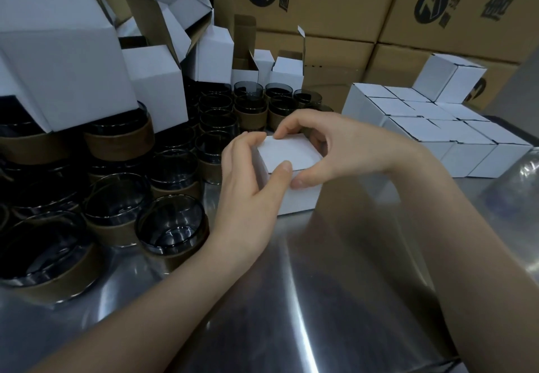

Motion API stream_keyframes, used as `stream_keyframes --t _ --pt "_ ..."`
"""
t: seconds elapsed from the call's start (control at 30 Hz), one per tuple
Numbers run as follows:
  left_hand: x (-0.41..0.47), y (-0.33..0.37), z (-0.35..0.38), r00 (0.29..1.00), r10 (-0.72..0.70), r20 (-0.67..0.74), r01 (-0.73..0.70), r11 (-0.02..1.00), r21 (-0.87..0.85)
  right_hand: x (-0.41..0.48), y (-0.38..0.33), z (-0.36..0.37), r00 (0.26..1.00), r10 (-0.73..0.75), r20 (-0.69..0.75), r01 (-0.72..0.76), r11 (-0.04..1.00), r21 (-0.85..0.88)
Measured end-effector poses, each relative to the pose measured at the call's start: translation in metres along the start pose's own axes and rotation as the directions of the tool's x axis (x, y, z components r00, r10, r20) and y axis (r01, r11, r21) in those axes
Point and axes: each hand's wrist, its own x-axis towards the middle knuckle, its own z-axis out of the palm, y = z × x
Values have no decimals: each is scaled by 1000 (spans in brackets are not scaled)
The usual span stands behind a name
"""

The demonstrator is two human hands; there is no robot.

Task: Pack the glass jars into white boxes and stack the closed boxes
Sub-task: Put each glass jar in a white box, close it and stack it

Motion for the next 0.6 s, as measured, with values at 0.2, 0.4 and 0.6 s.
stream_keyframes --t 0.2,0.4,0.6 --pt "-7 1 3 999 37 22 -36 999 -29 -27 5 -46 933 177 -315 -117 973 200" --pt "-15 1 7 970 118 213 -153 977 152 -24 45 -107 470 427 -773 -148 901 408" --pt "-20 0 9 905 183 384 -297 919 260 5 96 -156 300 524 -798 -474 807 352"
